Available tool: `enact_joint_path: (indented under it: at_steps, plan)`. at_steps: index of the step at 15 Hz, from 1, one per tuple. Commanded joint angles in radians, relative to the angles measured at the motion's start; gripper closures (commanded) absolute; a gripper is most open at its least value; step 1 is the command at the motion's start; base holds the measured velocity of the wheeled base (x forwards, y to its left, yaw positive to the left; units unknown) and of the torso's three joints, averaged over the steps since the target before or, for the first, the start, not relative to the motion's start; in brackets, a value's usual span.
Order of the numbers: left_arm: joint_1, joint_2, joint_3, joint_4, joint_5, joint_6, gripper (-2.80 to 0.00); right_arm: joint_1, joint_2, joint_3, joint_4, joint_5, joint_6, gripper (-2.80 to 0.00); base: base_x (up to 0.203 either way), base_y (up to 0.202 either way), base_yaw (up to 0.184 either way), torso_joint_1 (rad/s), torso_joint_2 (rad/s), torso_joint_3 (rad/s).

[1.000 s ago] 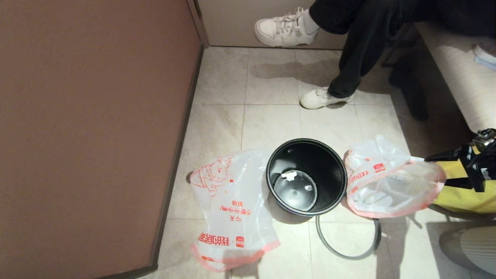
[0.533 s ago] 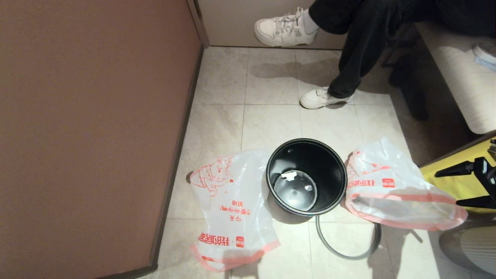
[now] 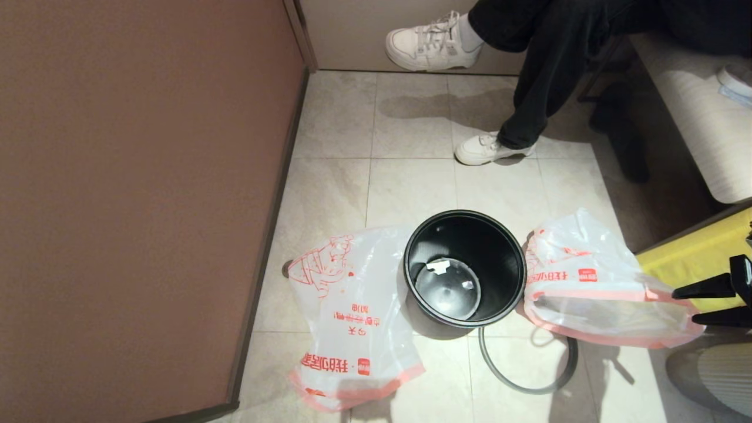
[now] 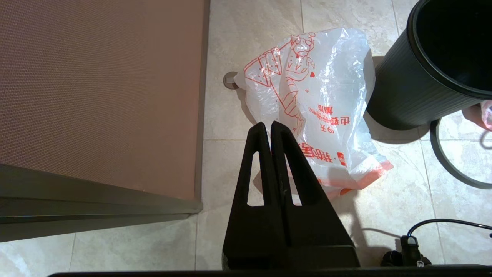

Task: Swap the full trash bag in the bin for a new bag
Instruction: Pick up a new trash bag

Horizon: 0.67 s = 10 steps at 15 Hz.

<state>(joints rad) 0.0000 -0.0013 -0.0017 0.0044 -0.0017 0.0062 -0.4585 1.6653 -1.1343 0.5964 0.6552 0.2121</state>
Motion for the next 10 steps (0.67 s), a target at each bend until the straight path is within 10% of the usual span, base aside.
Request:
enact_joint_path:
  at_steps: [1,10]
  plan:
    - [0.0,0.001,0.0,0.0,0.0,0.0,0.0,0.07,-0.089,0.028,0.028,0.009,-0.017,0.0,0.0,0.0,0.0,0.0,0.0,0.0]
    - [-0.001,0.001,-0.002,0.009,-0.001,0.01,0.0,0.389,-0.58,0.101,0.217,-0.182,0.055,0.0,0.0,0.0,0.0,0.0,0.0,0.0]
